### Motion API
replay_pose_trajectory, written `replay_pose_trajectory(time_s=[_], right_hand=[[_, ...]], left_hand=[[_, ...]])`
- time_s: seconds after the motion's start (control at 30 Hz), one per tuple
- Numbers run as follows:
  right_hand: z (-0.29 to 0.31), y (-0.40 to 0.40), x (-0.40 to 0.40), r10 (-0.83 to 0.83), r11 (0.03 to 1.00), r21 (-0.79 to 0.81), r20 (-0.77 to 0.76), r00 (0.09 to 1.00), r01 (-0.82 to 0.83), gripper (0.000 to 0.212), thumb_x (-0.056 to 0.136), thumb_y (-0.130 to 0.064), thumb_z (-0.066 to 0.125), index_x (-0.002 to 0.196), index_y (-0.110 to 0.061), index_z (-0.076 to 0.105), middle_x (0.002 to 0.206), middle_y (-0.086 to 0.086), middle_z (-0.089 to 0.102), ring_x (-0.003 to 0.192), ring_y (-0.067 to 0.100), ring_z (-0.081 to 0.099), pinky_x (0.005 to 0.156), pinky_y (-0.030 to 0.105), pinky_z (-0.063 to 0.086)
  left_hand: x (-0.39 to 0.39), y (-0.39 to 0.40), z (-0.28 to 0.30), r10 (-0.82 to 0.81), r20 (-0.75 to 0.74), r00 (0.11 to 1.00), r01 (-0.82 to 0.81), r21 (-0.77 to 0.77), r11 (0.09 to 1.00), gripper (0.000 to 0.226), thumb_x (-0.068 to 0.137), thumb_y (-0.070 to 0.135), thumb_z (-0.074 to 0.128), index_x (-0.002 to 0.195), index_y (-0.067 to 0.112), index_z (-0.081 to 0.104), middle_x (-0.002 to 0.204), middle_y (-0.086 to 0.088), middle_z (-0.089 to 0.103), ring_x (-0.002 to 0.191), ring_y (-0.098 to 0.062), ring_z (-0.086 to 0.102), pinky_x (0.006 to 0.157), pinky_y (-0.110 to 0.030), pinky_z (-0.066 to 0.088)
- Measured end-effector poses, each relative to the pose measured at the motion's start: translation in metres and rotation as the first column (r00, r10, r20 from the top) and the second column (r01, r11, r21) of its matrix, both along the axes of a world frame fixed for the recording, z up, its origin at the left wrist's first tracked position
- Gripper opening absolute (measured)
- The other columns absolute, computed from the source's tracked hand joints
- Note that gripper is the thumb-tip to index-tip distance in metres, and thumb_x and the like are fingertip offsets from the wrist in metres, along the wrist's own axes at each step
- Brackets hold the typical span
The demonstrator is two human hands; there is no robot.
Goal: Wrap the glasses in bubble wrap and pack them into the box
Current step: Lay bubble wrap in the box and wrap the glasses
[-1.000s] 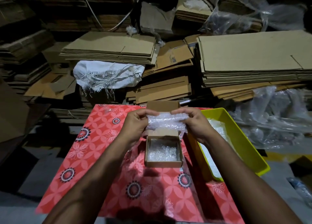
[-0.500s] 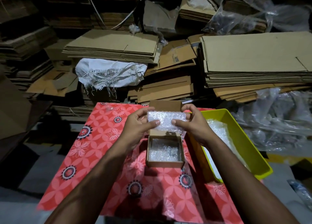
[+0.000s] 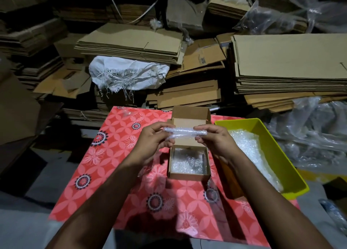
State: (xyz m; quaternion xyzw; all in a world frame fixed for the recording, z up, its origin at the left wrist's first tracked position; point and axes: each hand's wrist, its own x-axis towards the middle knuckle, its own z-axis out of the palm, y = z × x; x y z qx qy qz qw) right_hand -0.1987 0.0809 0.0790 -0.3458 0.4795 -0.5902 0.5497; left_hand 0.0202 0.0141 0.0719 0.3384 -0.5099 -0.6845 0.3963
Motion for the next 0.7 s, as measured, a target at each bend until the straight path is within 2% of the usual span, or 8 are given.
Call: replay_pose_trajectory(time_s=[0.13,0.23,0.27,0.3,0.37,0.47,0.6,0.7], right_hand=[[-0.005,-0.006,0.018,-0.068,0.997,0.059,0.215,0.974,0.057,0.028,0.096,0.001,0.041,0.084,0.009,0.066,0.094,0.025,0.062,0.073,0.024,0.066,0.067,0.023,0.058],[-0.014,-0.011,0.030,-0.057,0.998,-0.003,-0.050,0.997,0.057,0.006,0.083,-0.005,0.073,0.081,-0.002,0.068,0.081,0.014,0.064,0.072,0.017,0.062,0.067,0.023,0.055],[-0.018,-0.014,0.035,-0.066,0.998,-0.031,-0.127,0.990,0.063,0.014,0.077,-0.002,0.079,0.085,-0.005,0.069,0.076,0.013,0.060,0.070,0.016,0.059,0.065,0.023,0.053],[-0.021,-0.017,0.040,-0.094,0.995,-0.032,-0.140,0.986,0.090,0.024,0.075,0.002,0.080,0.093,-0.007,0.068,0.074,0.011,0.058,0.069,0.016,0.058,0.064,0.023,0.053],[-0.023,-0.021,0.051,-0.146,0.989,0.025,-0.024,0.989,0.147,0.036,0.078,0.004,0.078,0.109,-0.008,0.064,0.078,0.006,0.067,0.070,0.016,0.065,0.067,0.024,0.056],[-0.027,-0.023,0.068,0.006,0.996,0.090,0.048,0.999,-0.010,0.028,0.083,-0.013,0.076,0.106,-0.001,0.064,0.089,0.011,0.073,0.077,0.018,0.069,0.071,0.024,0.056],[-0.039,-0.029,0.088,-0.004,0.998,0.060,-0.054,0.999,0.007,0.014,0.094,-0.005,0.065,0.105,0.004,0.066,0.087,0.011,0.072,0.078,0.015,0.068,0.068,0.024,0.053],[-0.047,-0.035,0.100,-0.074,0.997,-0.018,-0.285,0.956,0.072,0.020,0.091,-0.017,0.071,0.101,0.000,0.066,0.078,0.025,0.060,0.076,0.026,0.060,0.069,0.038,0.051]], left_hand=[[0.011,0.002,-0.005,0.061,-0.127,0.990,-0.041,0.151,0.988,0.027,0.099,0.001,0.041,0.101,-0.008,0.066,0.104,-0.031,0.061,0.081,-0.033,0.062,0.061,-0.027,0.056],[0.021,0.005,-0.006,0.063,-0.055,0.997,-0.056,0.121,0.991,0.017,0.099,0.008,0.055,0.097,-0.006,0.065,0.088,-0.020,0.066,0.066,-0.022,0.063,0.055,-0.022,0.053],[0.024,0.006,-0.006,0.055,-0.013,0.998,-0.053,0.080,0.995,0.009,0.095,0.003,0.061,0.095,-0.006,0.065,0.081,-0.018,0.065,0.061,-0.018,0.062,0.051,-0.020,0.051],[0.027,0.006,-0.007,0.049,0.005,0.999,-0.049,0.050,0.998,0.004,0.091,-0.002,0.065,0.095,-0.005,0.064,0.077,-0.019,0.063,0.058,-0.017,0.061,0.050,-0.018,0.050],[0.031,0.004,-0.011,0.063,-0.025,0.998,-0.062,0.047,0.997,0.011,0.089,-0.007,0.066,0.097,-0.001,0.063,0.076,-0.019,0.061,0.058,-0.017,0.062,0.053,-0.019,0.052],[0.039,0.000,-0.020,0.088,-0.100,0.991,-0.076,0.114,0.991,0.025,0.088,-0.007,0.066,0.109,0.005,0.061,0.078,-0.013,0.066,0.062,-0.018,0.064,0.054,-0.022,0.053],[0.050,-0.001,-0.032,0.087,0.009,0.996,-0.088,0.084,0.993,0.029,0.083,0.000,0.074,0.111,0.002,0.064,0.079,-0.015,0.069,0.058,-0.018,0.065,0.054,-0.025,0.052],[0.054,-0.004,-0.037,0.115,0.148,0.982,-0.124,0.054,0.991,0.015,0.086,-0.002,0.072,0.099,0.000,0.066,0.070,-0.013,0.065,0.050,-0.015,0.062,0.050,-0.025,0.051]])
